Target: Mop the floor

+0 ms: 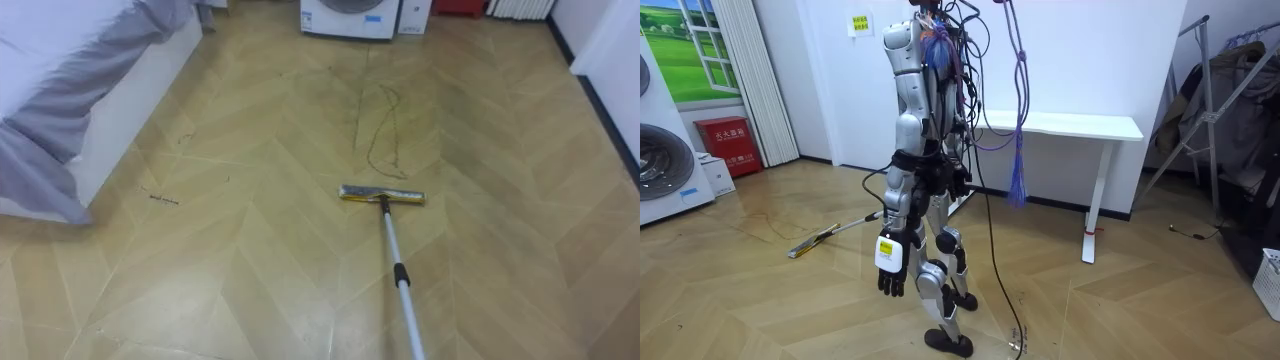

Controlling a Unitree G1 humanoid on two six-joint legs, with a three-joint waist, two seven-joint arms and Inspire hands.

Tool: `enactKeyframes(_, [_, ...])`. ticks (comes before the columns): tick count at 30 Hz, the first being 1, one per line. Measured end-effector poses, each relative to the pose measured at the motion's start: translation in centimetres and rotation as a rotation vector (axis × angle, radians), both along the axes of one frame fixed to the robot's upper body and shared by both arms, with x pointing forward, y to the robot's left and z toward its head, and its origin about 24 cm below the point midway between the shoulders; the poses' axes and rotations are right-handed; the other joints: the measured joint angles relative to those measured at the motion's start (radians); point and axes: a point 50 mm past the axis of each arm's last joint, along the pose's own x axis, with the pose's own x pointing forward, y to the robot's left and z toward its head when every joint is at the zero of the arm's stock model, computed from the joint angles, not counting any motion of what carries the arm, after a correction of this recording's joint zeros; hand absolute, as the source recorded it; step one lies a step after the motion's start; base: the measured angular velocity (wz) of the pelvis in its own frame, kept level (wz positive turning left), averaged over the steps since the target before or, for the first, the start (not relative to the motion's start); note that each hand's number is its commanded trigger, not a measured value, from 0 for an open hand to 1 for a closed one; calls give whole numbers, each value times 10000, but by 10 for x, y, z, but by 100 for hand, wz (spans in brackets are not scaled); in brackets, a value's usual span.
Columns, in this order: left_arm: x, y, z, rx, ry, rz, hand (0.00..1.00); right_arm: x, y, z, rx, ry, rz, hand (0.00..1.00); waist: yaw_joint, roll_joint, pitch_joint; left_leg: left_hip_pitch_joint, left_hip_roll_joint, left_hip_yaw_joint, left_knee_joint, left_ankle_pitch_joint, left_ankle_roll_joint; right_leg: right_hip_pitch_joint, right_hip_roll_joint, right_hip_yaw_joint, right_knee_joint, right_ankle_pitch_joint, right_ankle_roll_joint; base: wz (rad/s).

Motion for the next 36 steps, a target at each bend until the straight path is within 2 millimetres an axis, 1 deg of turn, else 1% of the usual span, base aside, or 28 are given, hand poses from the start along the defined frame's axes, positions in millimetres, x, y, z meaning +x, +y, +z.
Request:
enactKeyframes(15, [1, 0, 0, 12, -18, 6, 0, 1, 1, 0, 206, -17, -168, 100, 0, -28, -1, -113, 3, 0, -29, -1, -1, -147, 3, 8, 10, -2, 0, 0])
enactKeyframes(20, [5, 0, 0, 15, -86, -21, 0, 5, 1, 0, 235, -162, -337, 100, 7, -22, -19, -566, -7, 3, 121, -1, -1, -542, -14, -6, 80, -2, -1, 1])
enactKeyframes(25, [12, -2, -1, -47, -60, -75, 0, 12, -2, 0, 147, -283, -294, 100, 11, 74, -48, -1244, -34, 13, 359, -1, -1, -1218, -54, 5, 327, -7, -10, 1])
enactKeyframes(26, [13, -2, -2, -54, -10, -125, 0, 14, -3, 0, 98, -332, -272, 100, 1, 156, -69, -1411, -45, 27, 398, 0, -1, -1392, -70, 0, 374, -6, -11, 0])
enactKeyframes(27, [14, -2, -2, -61, 0, -134, 0, 16, -3, 0, 69, -350, -284, 100, -2, 149, -63, -1521, -54, 28, 438, 0, -1, -1486, -78, -7, 381, -6, -11, 0])
enactKeyframes(29, [19, -3, -2, -72, -6, -174, 0, 20, -5, 1, -60, -456, -285, 100, -27, 244, -61, -1891, -78, -16, 542, 5, 1, -1867, -129, -110, 564, -12, -21, 4])
enactKeyframes(30, [20, -3, -2, -77, -27, -189, 0, 20, -5, 1, -94, -470, -304, 100, -49, 250, -56, -1961, -88, -16, 556, 8, 2, -1946, -145, -121, 606, -21, -33, 0])
enactKeyframes(31, [20, -4, -2, -101, 0, -194, 0, 21, -5, 1, -129, -498, -315, 100, -50, 257, -31, -2147, -106, -2, 676, 10, 5, -2218, -182, -105, 858, -80, -55, 0])
enactKeyframes(32, [22, -4, -2, -95, -54, -204, 0, 24, -5, 1, -123, -569, -329, 100, -79, 284, -26, -2446, -151, 8, 900, 10, 5, -2628, -265, -92, 1286, -215, -65, 0])
enactKeyframes(33, [24, -3, -2, -82, -100, -226, 0, 26, -5, 1, -113, -607, -353, 100, -93, 229, -25, -2600, -183, 12, 982, 10, 5, -2846, -321, -98, 1494, -280, -66, 7])
enactKeyframes(34, [28, -3, -2, -49, -195, -261, 0, 28, -4, 1, -90, -702, -473, 100, -96, 243, -38, -2988, -290, 30, 1262, 9, 5, -3310, -457, -82, 1978, -454, -69, 12])
enactKeyframes(35, [33, -3, -2, -35, -282, -295, 0, 29, -5, 1, -107, -762, -563, 100, -96, 167, 18, -3444, -389, 140, 1649, 7, 4, -3842, -622, -75, 2524, -625, -78, 14])
enactKeyframes(36, [34, -3, -2, -34, -295, -306, 0, 30, -6, 1, -127, -792, -624, 100, -111, 173, 24, -3673, -443, 151, 1876, 7, 4, -4091, -699, -69, 2809, -693, -86, 20])
